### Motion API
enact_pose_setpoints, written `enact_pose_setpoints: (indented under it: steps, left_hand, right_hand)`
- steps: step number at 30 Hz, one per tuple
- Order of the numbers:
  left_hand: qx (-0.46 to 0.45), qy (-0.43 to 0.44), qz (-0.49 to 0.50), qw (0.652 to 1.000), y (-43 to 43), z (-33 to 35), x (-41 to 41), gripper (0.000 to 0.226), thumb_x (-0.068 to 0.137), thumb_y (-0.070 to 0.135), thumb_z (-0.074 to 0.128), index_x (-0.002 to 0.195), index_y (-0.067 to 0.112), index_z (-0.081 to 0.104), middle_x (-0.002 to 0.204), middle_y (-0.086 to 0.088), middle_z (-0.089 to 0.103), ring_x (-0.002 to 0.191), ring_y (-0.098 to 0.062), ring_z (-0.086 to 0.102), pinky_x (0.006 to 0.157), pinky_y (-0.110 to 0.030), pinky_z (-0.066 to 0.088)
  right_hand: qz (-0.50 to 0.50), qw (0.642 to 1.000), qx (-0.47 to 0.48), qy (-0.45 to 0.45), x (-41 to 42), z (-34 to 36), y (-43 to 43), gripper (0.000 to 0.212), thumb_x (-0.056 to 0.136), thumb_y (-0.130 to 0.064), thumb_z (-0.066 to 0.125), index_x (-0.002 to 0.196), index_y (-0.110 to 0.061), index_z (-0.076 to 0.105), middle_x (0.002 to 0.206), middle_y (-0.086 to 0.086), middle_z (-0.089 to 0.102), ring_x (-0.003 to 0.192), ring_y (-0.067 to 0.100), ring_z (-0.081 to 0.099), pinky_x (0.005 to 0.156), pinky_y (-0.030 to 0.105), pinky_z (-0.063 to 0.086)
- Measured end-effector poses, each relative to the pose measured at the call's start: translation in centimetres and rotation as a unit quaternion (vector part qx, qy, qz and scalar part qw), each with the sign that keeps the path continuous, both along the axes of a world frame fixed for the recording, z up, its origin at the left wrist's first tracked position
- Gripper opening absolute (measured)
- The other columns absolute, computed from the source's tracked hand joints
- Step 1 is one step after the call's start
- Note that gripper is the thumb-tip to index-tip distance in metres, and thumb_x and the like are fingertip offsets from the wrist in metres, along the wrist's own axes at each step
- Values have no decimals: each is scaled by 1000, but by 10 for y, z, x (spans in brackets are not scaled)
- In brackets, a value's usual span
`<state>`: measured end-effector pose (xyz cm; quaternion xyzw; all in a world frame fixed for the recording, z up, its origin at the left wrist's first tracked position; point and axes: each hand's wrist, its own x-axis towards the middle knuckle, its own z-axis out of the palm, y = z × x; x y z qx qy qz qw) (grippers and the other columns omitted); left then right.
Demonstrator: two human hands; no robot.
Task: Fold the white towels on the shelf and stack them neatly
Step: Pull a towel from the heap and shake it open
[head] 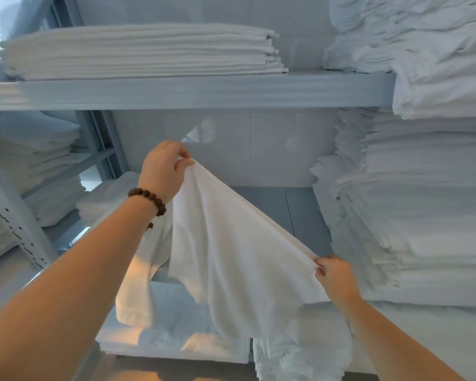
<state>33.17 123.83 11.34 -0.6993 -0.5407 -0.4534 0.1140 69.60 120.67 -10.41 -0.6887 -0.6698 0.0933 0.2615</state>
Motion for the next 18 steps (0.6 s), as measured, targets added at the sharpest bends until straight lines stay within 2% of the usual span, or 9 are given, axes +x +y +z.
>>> enact_pose_setpoints:
  steps: [3,7,11,15,18]
  left_hand:
    - [-12,1,11,1000,-6,-4,-21,6,88,15,60,85,10,60,91,-6,61,86,-21,53,78,-27,37]
    - [-24,-8,20,999,-9,-18,-41,6,89,15,59,84,11,59,89,-4,59,85,-18,50,78,-27,35]
    - [-35,-31,40,998,-6,-28,-61,6,89,14,58,85,10,60,88,-2,56,84,-17,48,77,-27,35]
    - [-60,-21,82,995,1,-42,-79,10,92,19,56,87,11,60,92,-7,60,86,-25,53,77,-36,43]
    - [-86,-39,112,989,11,-56,-89,13,92,21,55,91,10,60,96,-9,61,88,-27,55,79,-39,44]
  right_hand:
    - [0,999,-30,-41,-1,-3,-7,20,86,-7,55,98,-7,71,95,13,62,82,27,57,71,31,43]
    - [12,993,-57,-103,3,-2,-11,21,89,-9,52,100,-5,69,100,13,60,90,29,59,79,32,44]
    - [2,981,-111,-162,27,2,-11,21,92,-16,51,100,-4,65,92,6,50,96,28,59,78,29,42]
    - [-24,988,-79,-132,41,21,1,15,90,-10,53,93,-1,65,98,17,61,89,32,60,72,30,40]
    - [-37,996,-51,-66,42,40,19,16,91,-11,56,92,2,65,97,21,63,89,34,59,78,35,42]
